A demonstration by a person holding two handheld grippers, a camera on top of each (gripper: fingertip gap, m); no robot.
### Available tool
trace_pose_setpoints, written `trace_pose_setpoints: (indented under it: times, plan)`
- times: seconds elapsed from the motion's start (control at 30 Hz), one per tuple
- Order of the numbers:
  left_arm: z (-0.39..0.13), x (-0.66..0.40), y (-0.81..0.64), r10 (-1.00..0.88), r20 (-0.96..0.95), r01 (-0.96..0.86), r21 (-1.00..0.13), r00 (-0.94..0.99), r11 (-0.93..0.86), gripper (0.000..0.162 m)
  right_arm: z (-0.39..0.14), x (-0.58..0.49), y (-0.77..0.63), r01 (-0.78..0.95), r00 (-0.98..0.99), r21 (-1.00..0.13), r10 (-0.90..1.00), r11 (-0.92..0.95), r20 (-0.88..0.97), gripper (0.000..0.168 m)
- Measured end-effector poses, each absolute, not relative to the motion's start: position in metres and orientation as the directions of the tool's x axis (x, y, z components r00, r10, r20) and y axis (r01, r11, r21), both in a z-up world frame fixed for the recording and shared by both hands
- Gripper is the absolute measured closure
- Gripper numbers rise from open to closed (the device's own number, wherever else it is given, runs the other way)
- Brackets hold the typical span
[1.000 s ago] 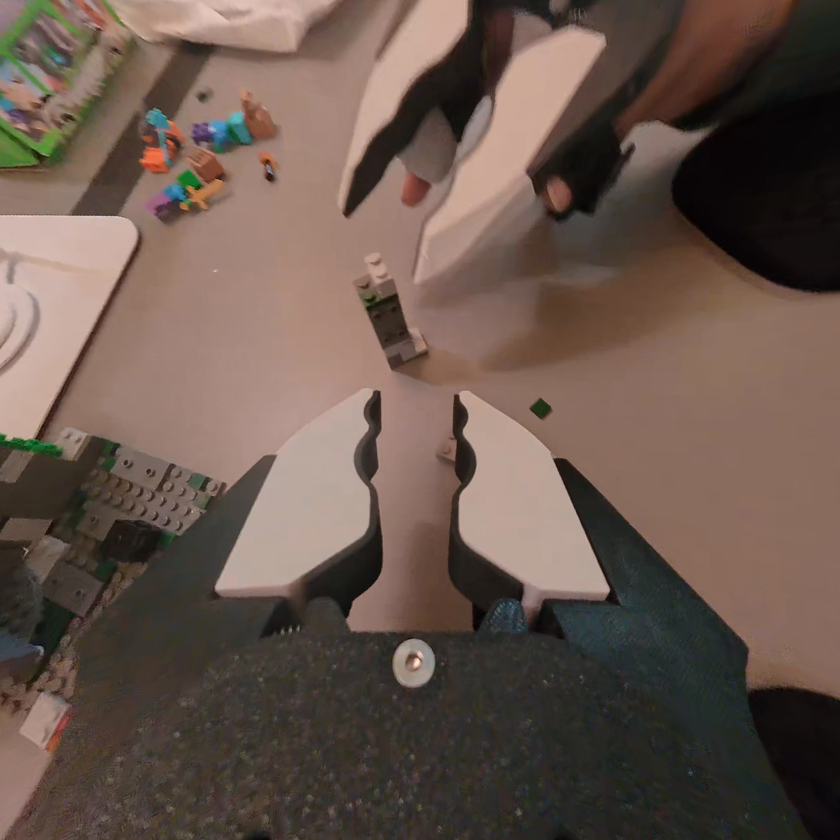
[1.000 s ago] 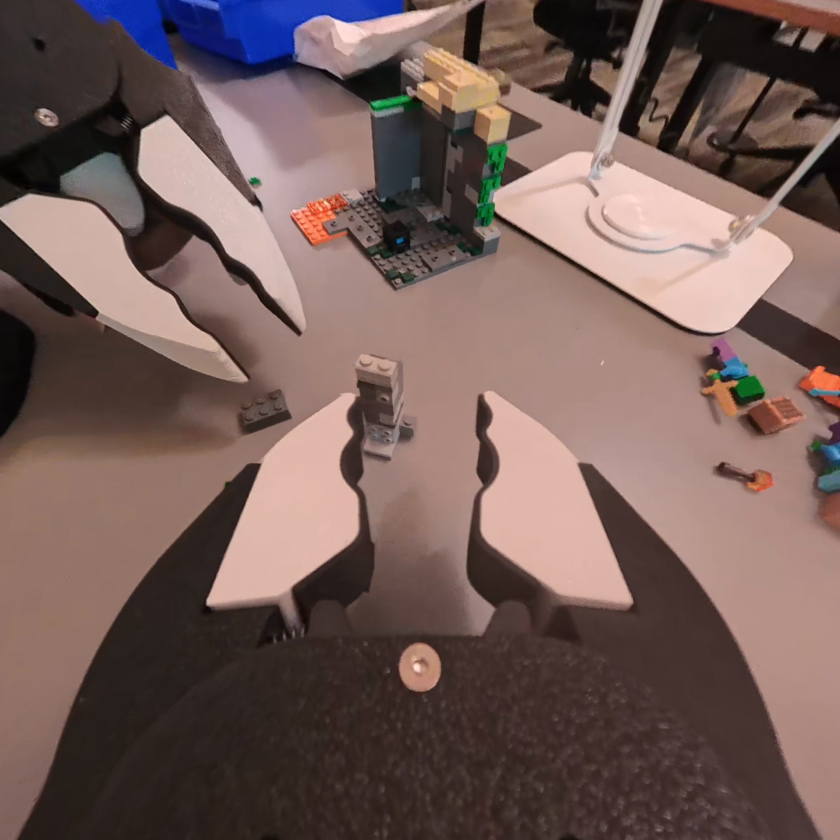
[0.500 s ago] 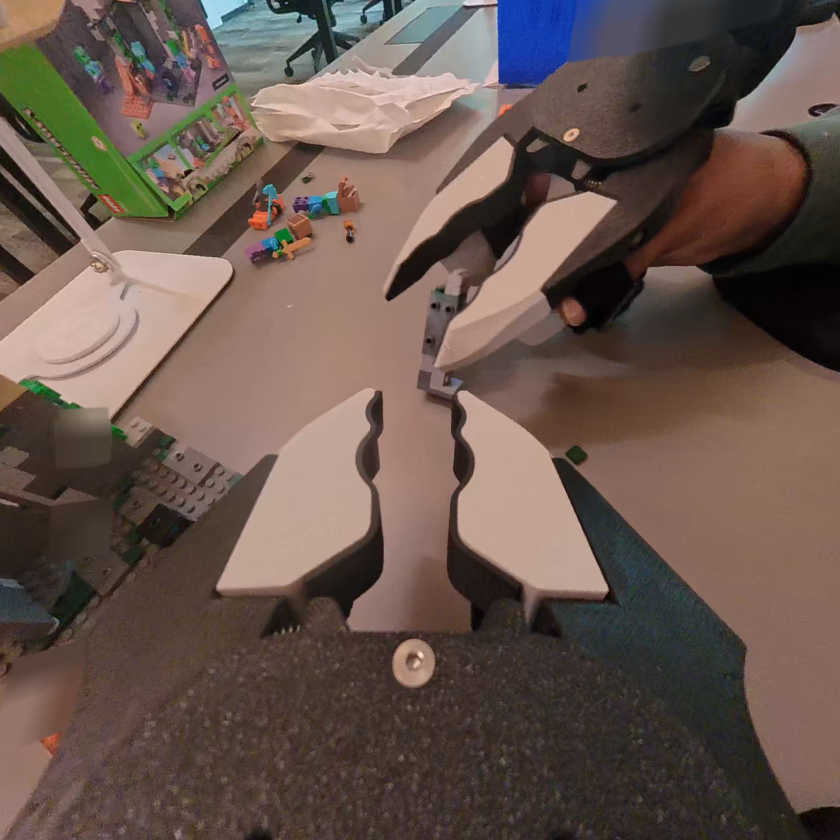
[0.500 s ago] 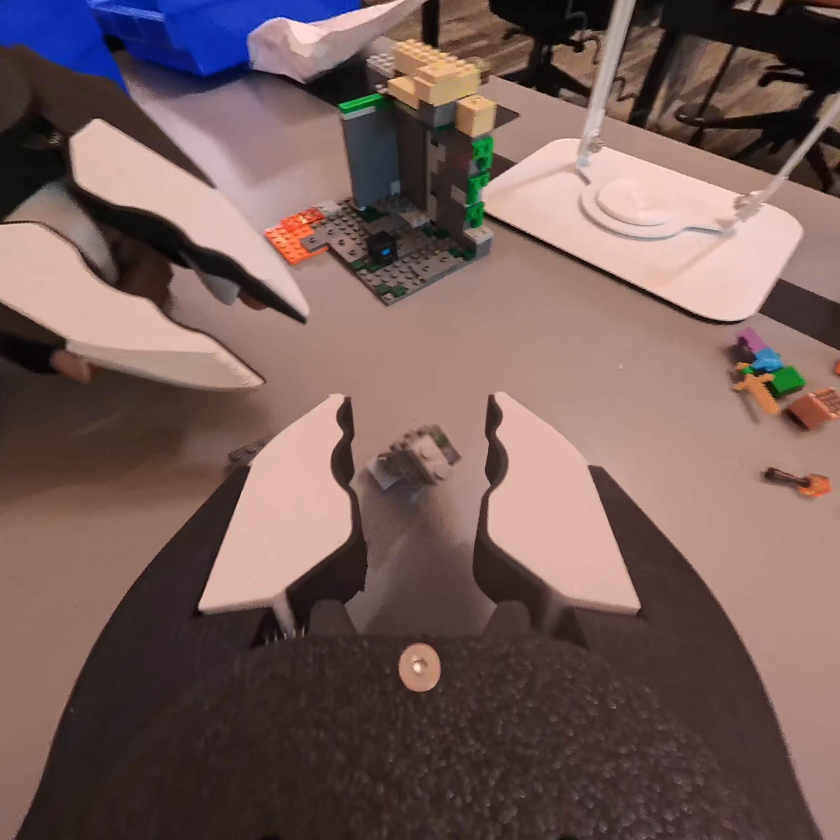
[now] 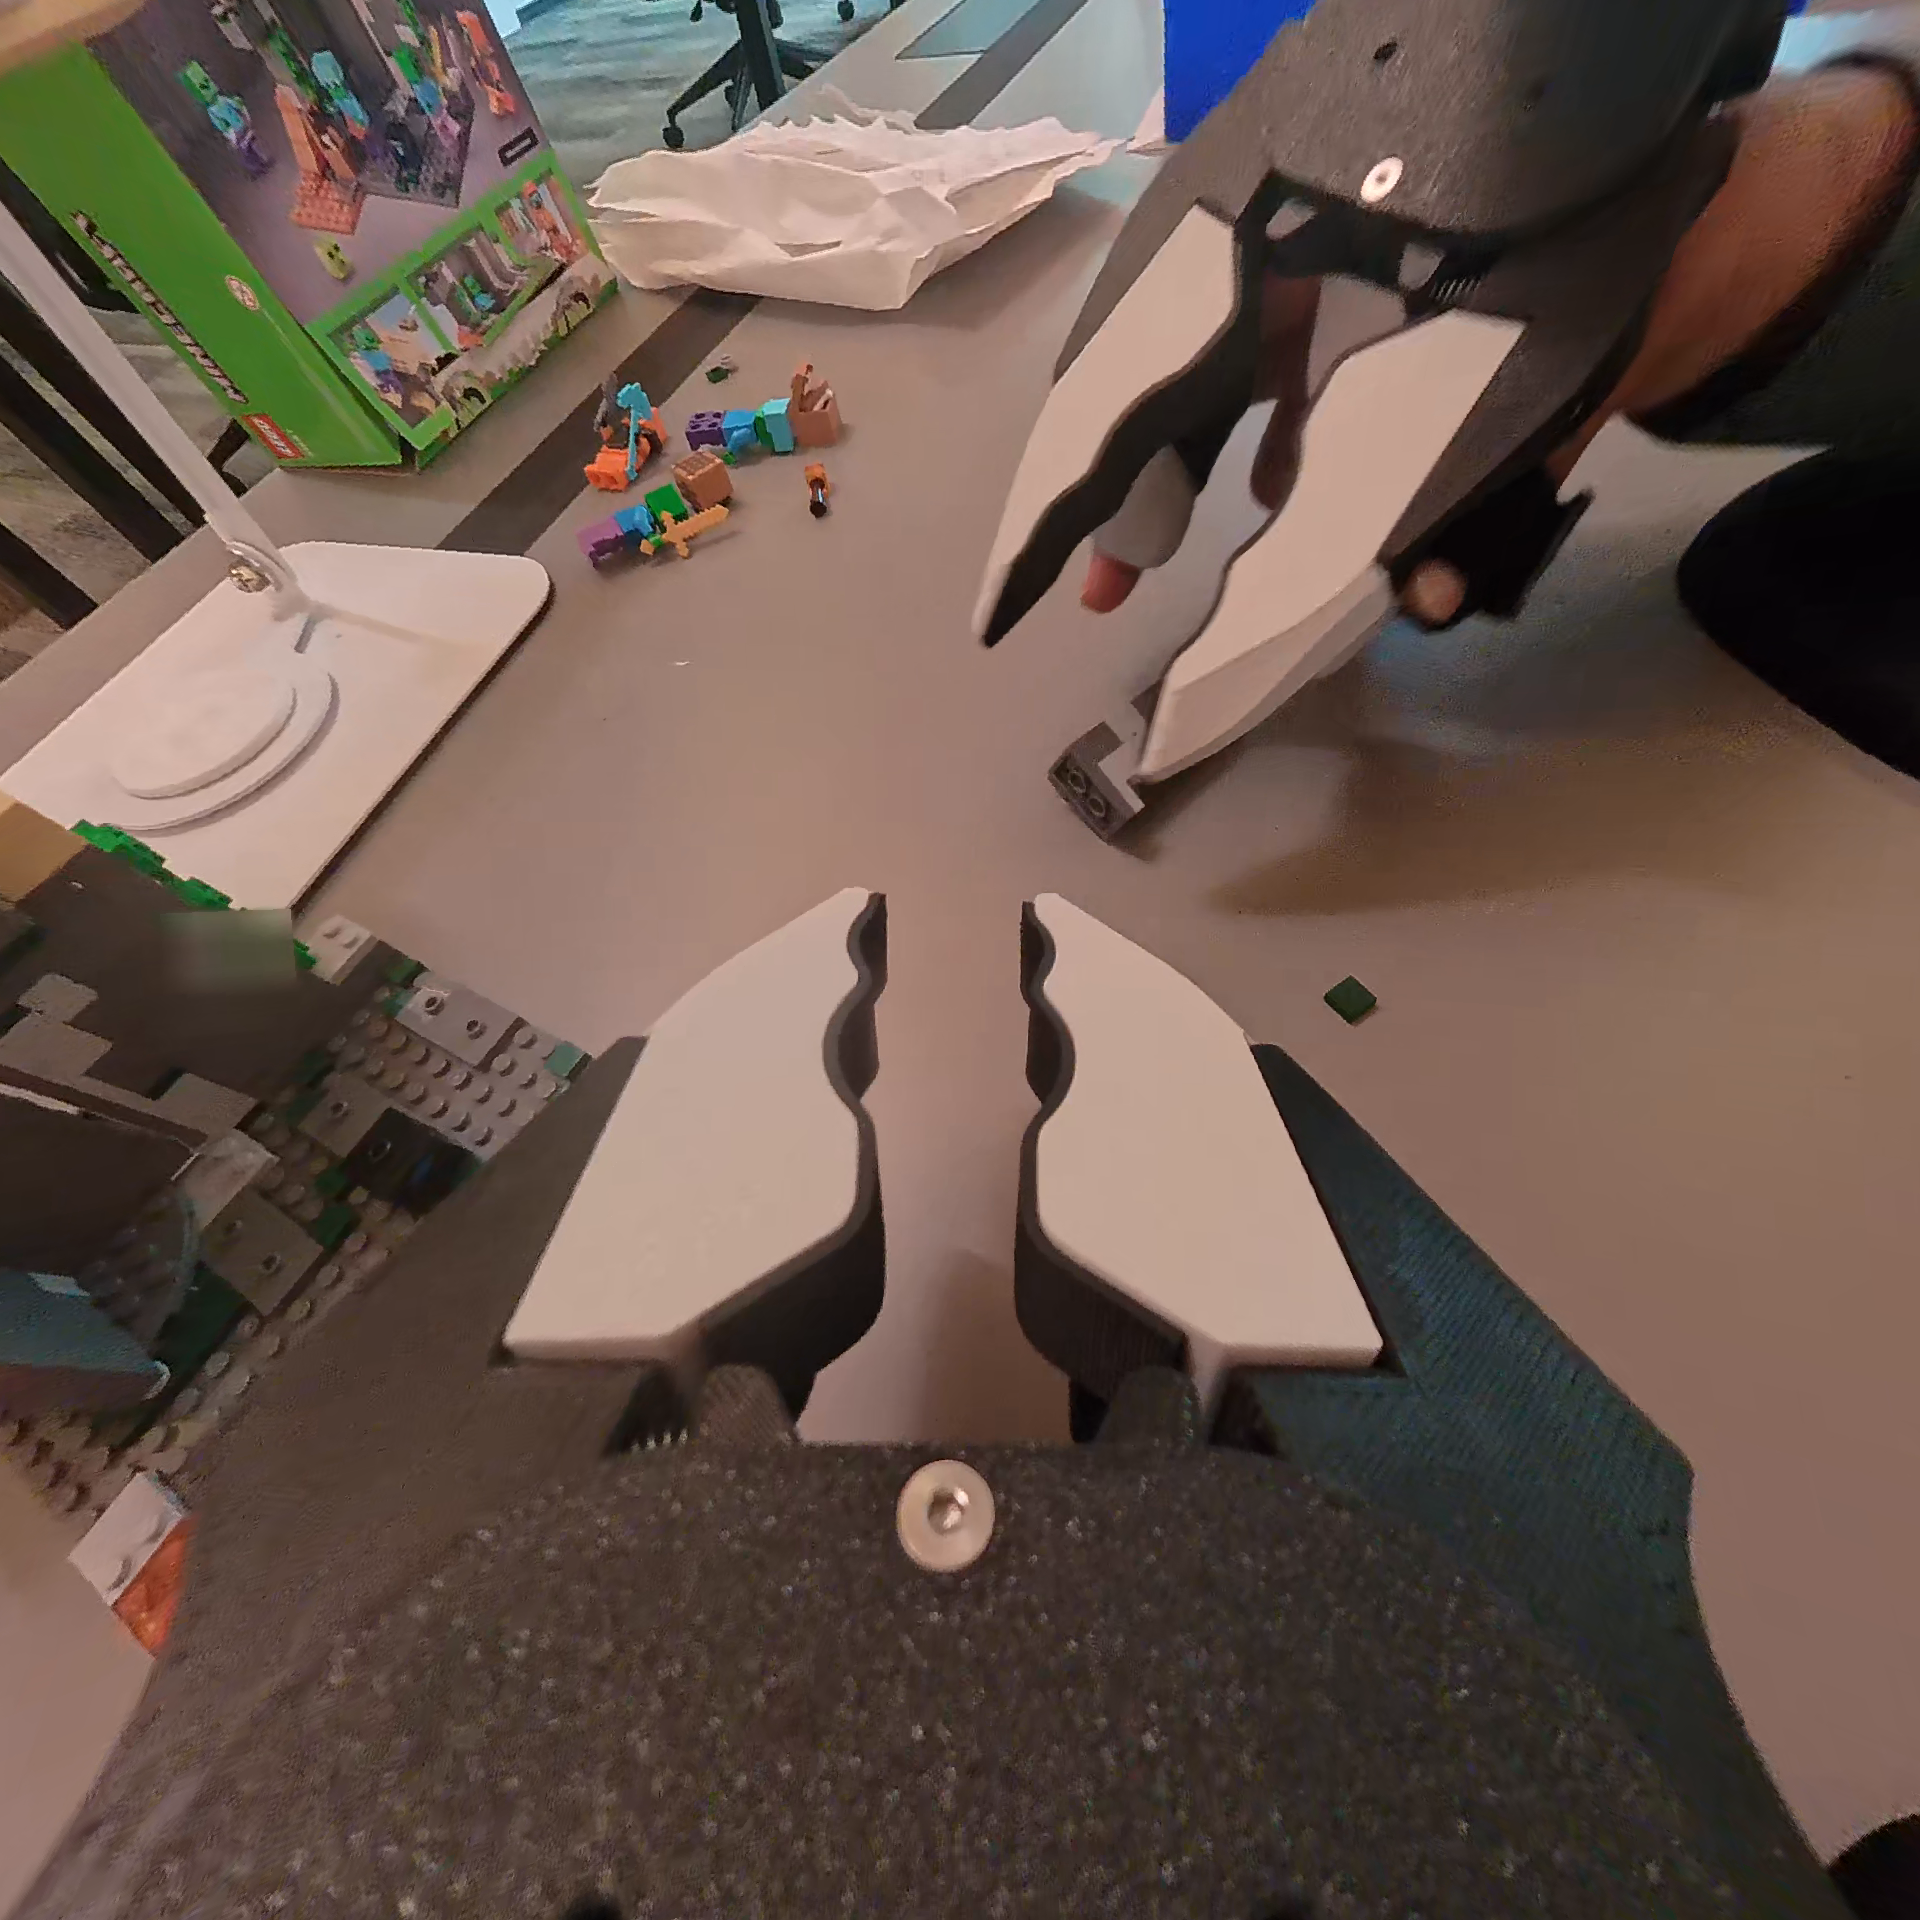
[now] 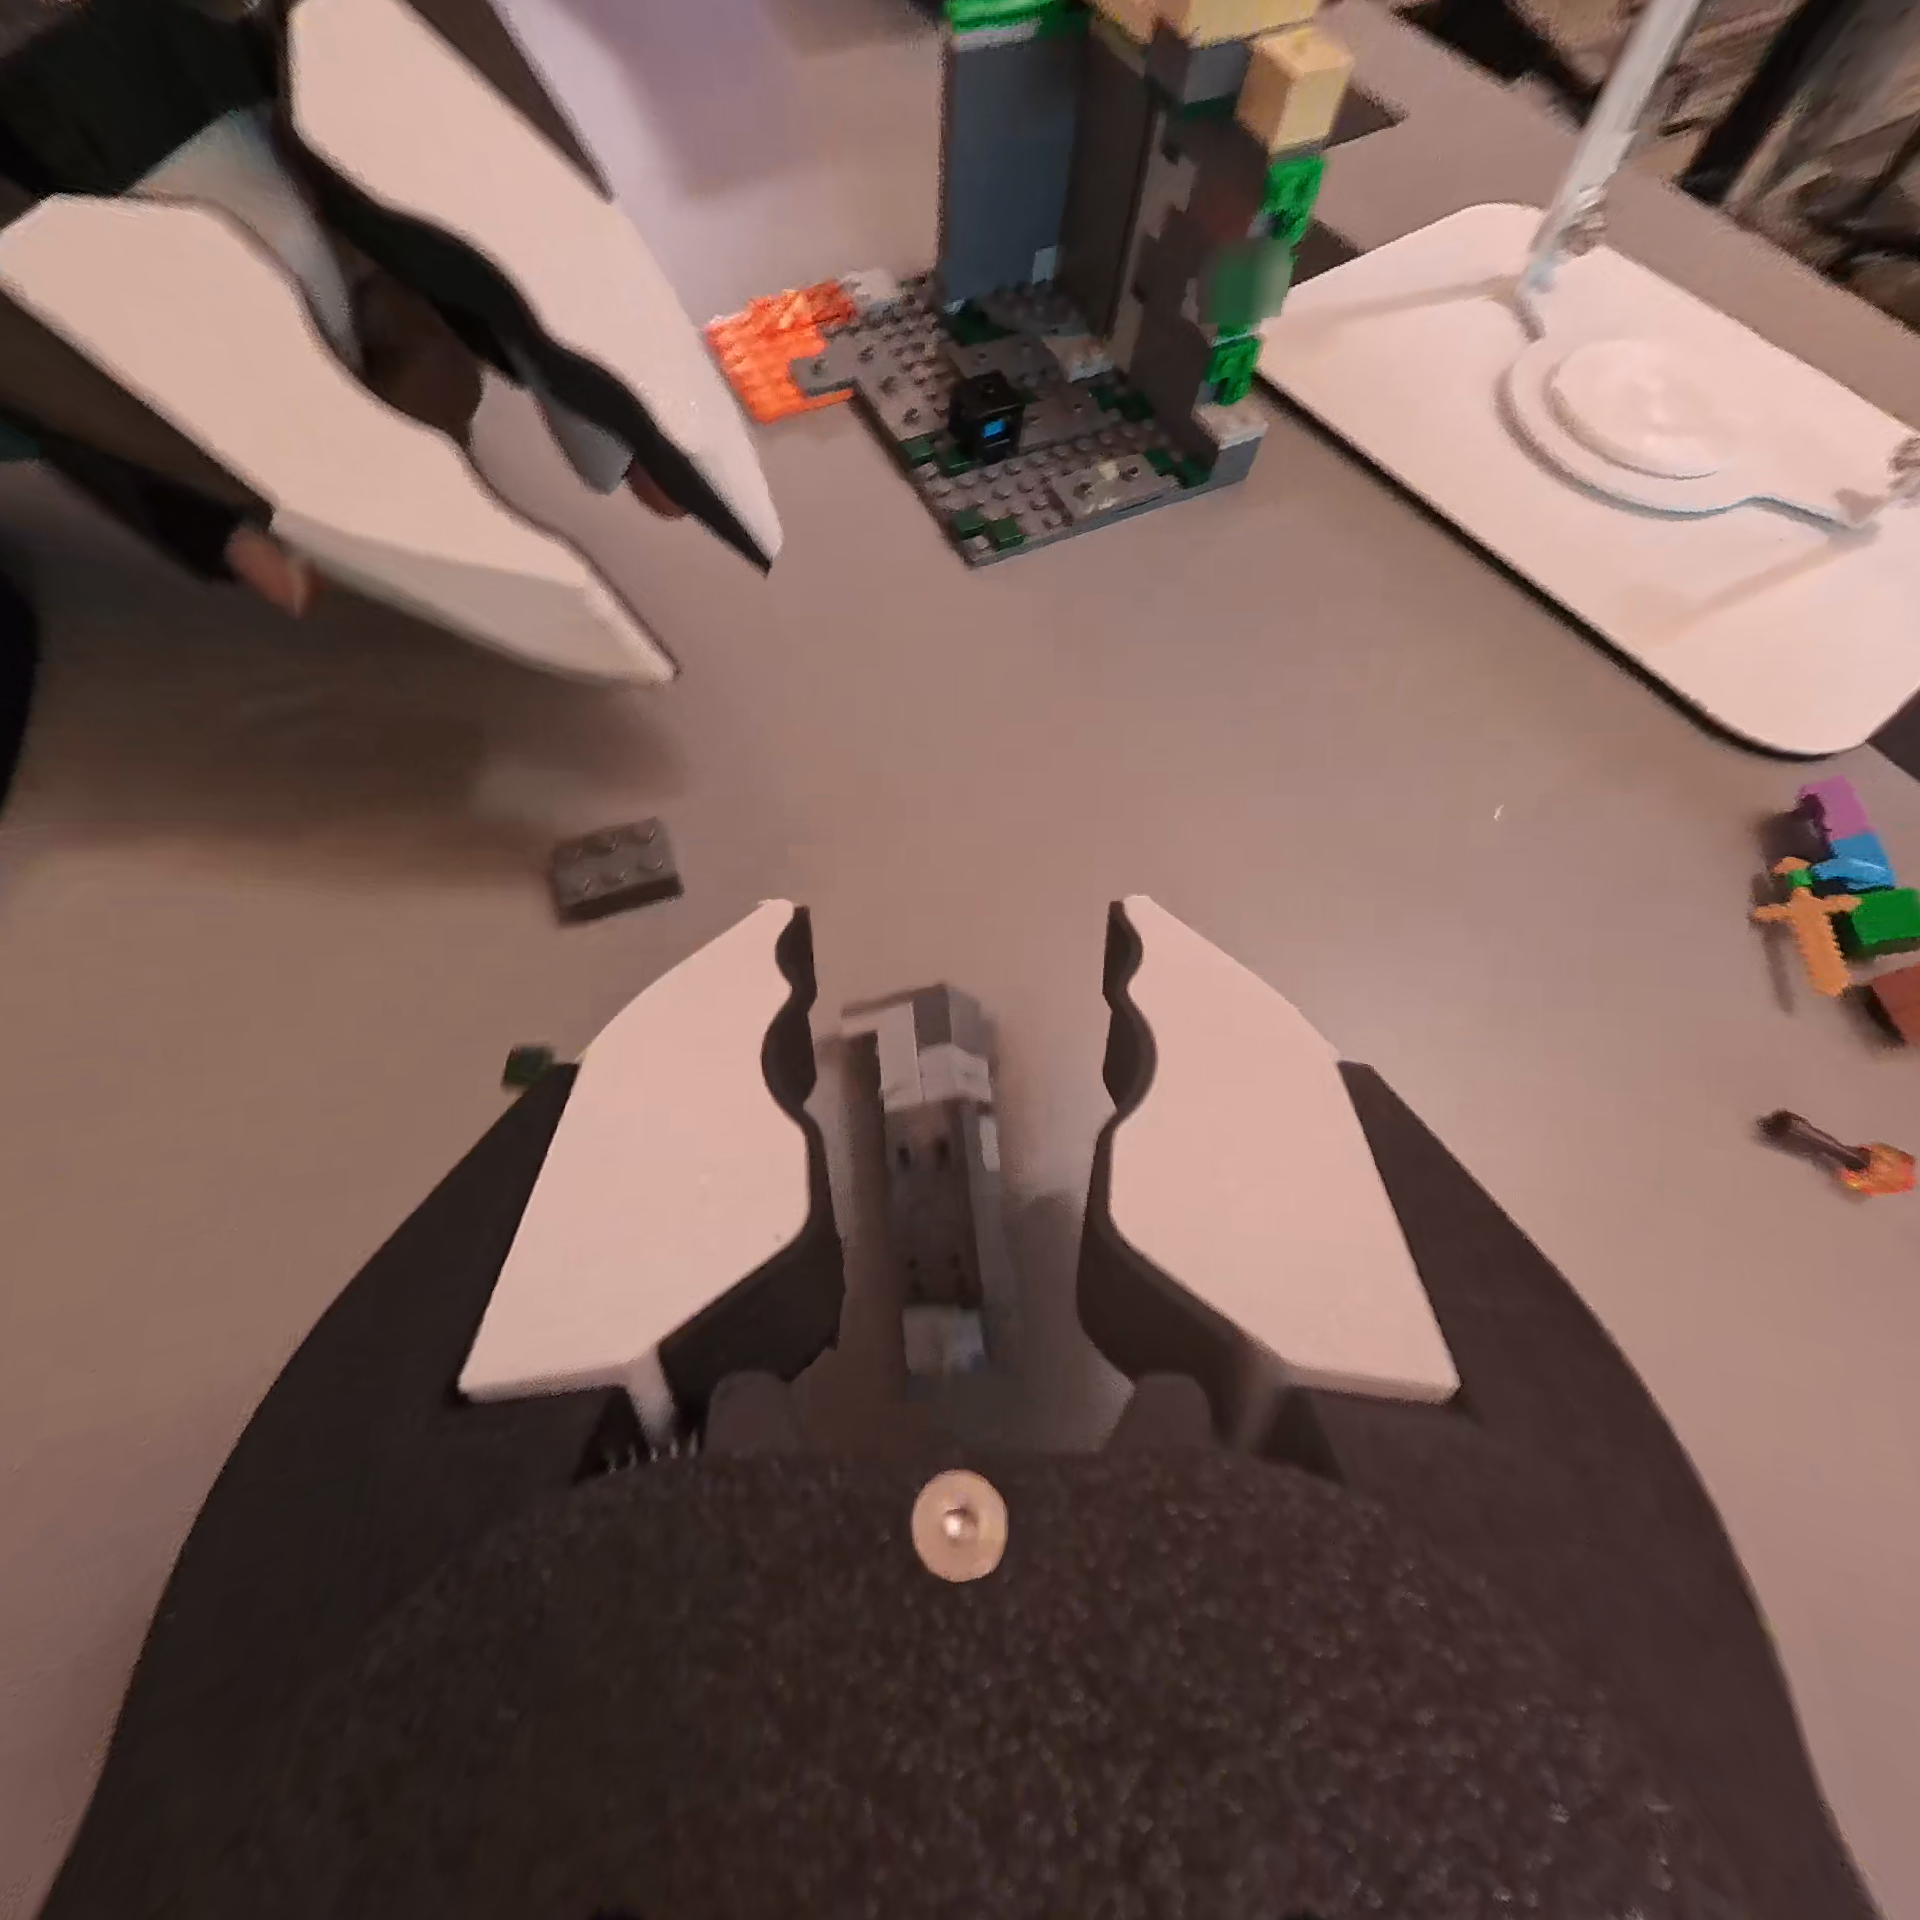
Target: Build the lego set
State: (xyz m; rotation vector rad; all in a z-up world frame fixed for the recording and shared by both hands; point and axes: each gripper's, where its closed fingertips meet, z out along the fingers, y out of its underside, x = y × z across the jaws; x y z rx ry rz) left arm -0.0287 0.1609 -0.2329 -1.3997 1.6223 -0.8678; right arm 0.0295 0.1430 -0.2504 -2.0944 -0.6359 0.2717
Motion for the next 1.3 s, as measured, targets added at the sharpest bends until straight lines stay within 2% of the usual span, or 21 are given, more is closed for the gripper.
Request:
trace_pose_setpoints:
  times: [0.13,0.27,0.33,0.37,0.43,0.47,0.83,1.03,1.3]
  plan:
    - [-0.237,-0.028,0.161,-0.989,-0.131,-0.444,-0.884,-0.065,0.146,0.139,-0.253,0.043,0.111,0.455,0.765,-0.744,0.642,-0.488,0.047,0.115]
    - [-0.246,-0.027,0.159,-0.988,-0.133,-0.471,-0.869,-0.078,0.154,0.140,-0.275,0.055,0.095,0.585,0.734,-0.620,0.667,-0.523,0.129,0.116]
    - [-0.247,-0.027,0.159,-0.987,-0.136,-0.475,-0.866,-0.081,0.158,0.140,-0.282,0.057,0.097,0.613,0.728,-0.591,0.665,-0.524,0.165,0.121]
    - [-0.247,-0.027,0.158,-0.987,-0.137,-0.475,-0.865,-0.083,0.159,0.140,-0.282,0.058,0.099,0.617,0.729,-0.589,0.660,-0.521,0.180,0.127]
    - [-0.246,-0.027,0.158,-0.987,-0.139,-0.472,-0.867,-0.082,0.161,0.141,-0.281,0.058,0.100,0.616,0.730,-0.597,0.658,-0.514,0.187,0.149]
    - [-0.246,-0.027,0.158,-0.987,-0.138,-0.471,-0.868,-0.082,0.160,0.141,-0.280,0.059,0.100,0.614,0.730,-0.601,0.657,-0.511,0.188,0.150]
    - [-0.239,-0.019,0.140,-0.960,-0.244,-0.447,-0.850,-0.137,0.279,0.136,-0.270,0.053,0.096,0.533,0.778,-0.596,0.625,-0.600,0.065,0.151]
    - [-0.238,-0.010,0.130,-0.891,-0.428,-0.451,-0.772,-0.153,0.448,0.133,-0.266,0.043,0.095,0.496,0.793,-0.565,0.609,-0.660,-0.015,0.151]
    - [-0.243,-0.005,0.121,-0.822,-0.536,-0.451,-0.696,-0.191,0.558,0.128,-0.260,0.021,0.089,0.472,0.764,-0.541,0.630,-0.696,-0.143,0.152]
